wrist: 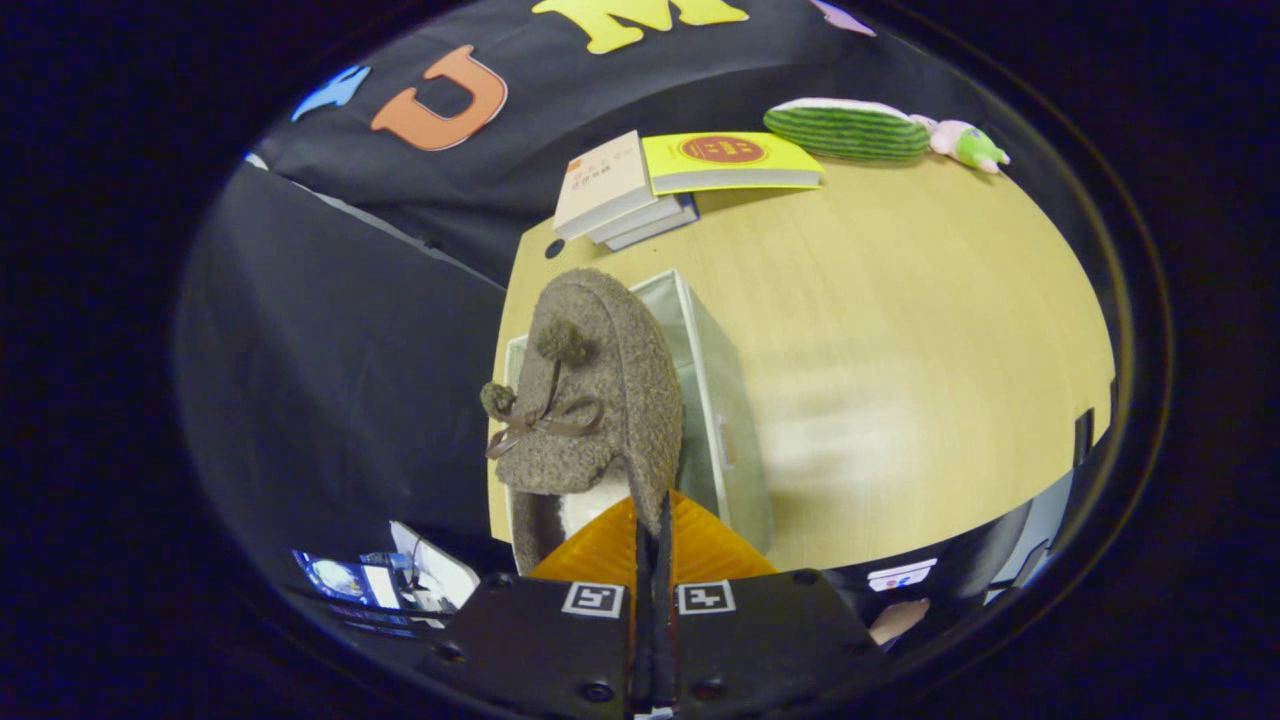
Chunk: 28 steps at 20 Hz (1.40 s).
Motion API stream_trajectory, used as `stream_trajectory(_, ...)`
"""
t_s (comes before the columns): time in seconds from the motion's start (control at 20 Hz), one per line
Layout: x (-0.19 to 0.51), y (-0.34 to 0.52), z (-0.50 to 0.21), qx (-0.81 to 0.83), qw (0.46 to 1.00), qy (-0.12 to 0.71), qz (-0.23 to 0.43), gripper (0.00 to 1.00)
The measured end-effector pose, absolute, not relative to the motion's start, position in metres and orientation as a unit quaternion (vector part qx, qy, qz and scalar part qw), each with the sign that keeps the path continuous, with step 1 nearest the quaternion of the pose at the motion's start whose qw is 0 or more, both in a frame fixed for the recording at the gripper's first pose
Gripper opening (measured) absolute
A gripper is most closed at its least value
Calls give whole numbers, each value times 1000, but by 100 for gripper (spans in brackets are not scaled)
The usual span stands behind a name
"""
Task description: Open the storage box then place both shoes into the box .Put the left shoe in first, then the right shoe, with the right side of both shoes facing outward in a uniform manner.
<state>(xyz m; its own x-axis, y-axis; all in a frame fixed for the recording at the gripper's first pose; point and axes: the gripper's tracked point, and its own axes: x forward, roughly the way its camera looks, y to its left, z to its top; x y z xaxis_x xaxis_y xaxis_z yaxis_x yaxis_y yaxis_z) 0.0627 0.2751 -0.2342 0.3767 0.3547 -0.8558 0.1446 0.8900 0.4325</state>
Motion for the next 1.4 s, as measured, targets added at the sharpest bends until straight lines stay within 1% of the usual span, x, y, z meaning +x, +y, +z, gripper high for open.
stream_trajectory(0.1, 61, 273, -242, 232, 792, 562, 64, 6)
stream_trajectory(0.15, 59, 277, -242, 242, 787, 563, 73, 9)
stream_trajectory(0.2, 58, 279, -239, 251, 784, 563, 75, 15)
stream_trajectory(0.25, 59, 281, -240, 253, 786, 559, 77, 23)
stream_trajectory(0.3, 57, 278, -234, 249, 789, 556, 81, 25)
stream_trajectory(0.35, 59, 280, -234, 245, 794, 550, 84, 30)
stream_trajectory(0.4, 61, 280, -229, 244, 799, 543, 88, 32)
stream_trajectory(0.55, 58, 281, -216, 222, 817, 520, 115, 57)
stream_trajectory(0.7, 61, 272, -207, 197, 839, 494, 116, 84)
stream_trajectory(0.9, 70, 254, -182, 164, 882, 424, 126, 86)
stream_trajectory(0.95, 74, 245, -175, 146, 898, 397, 122, 90)
stream_trajectory(1.1, 81, 222, -140, 118, 935, 315, 112, 90)
stream_trajectory(1.15, 85, 208, -124, 117, 950, 270, 101, 90)
stream_trajectory(1.2, 85, 202, -109, 116, 960, 233, 102, 90)
stream_trajectory(1.3, 70, 188, -86, 122, 971, 177, 99, 97)
stream_trajectory(1.4, 59, 165, -67, 114, 981, 130, 87, 97)
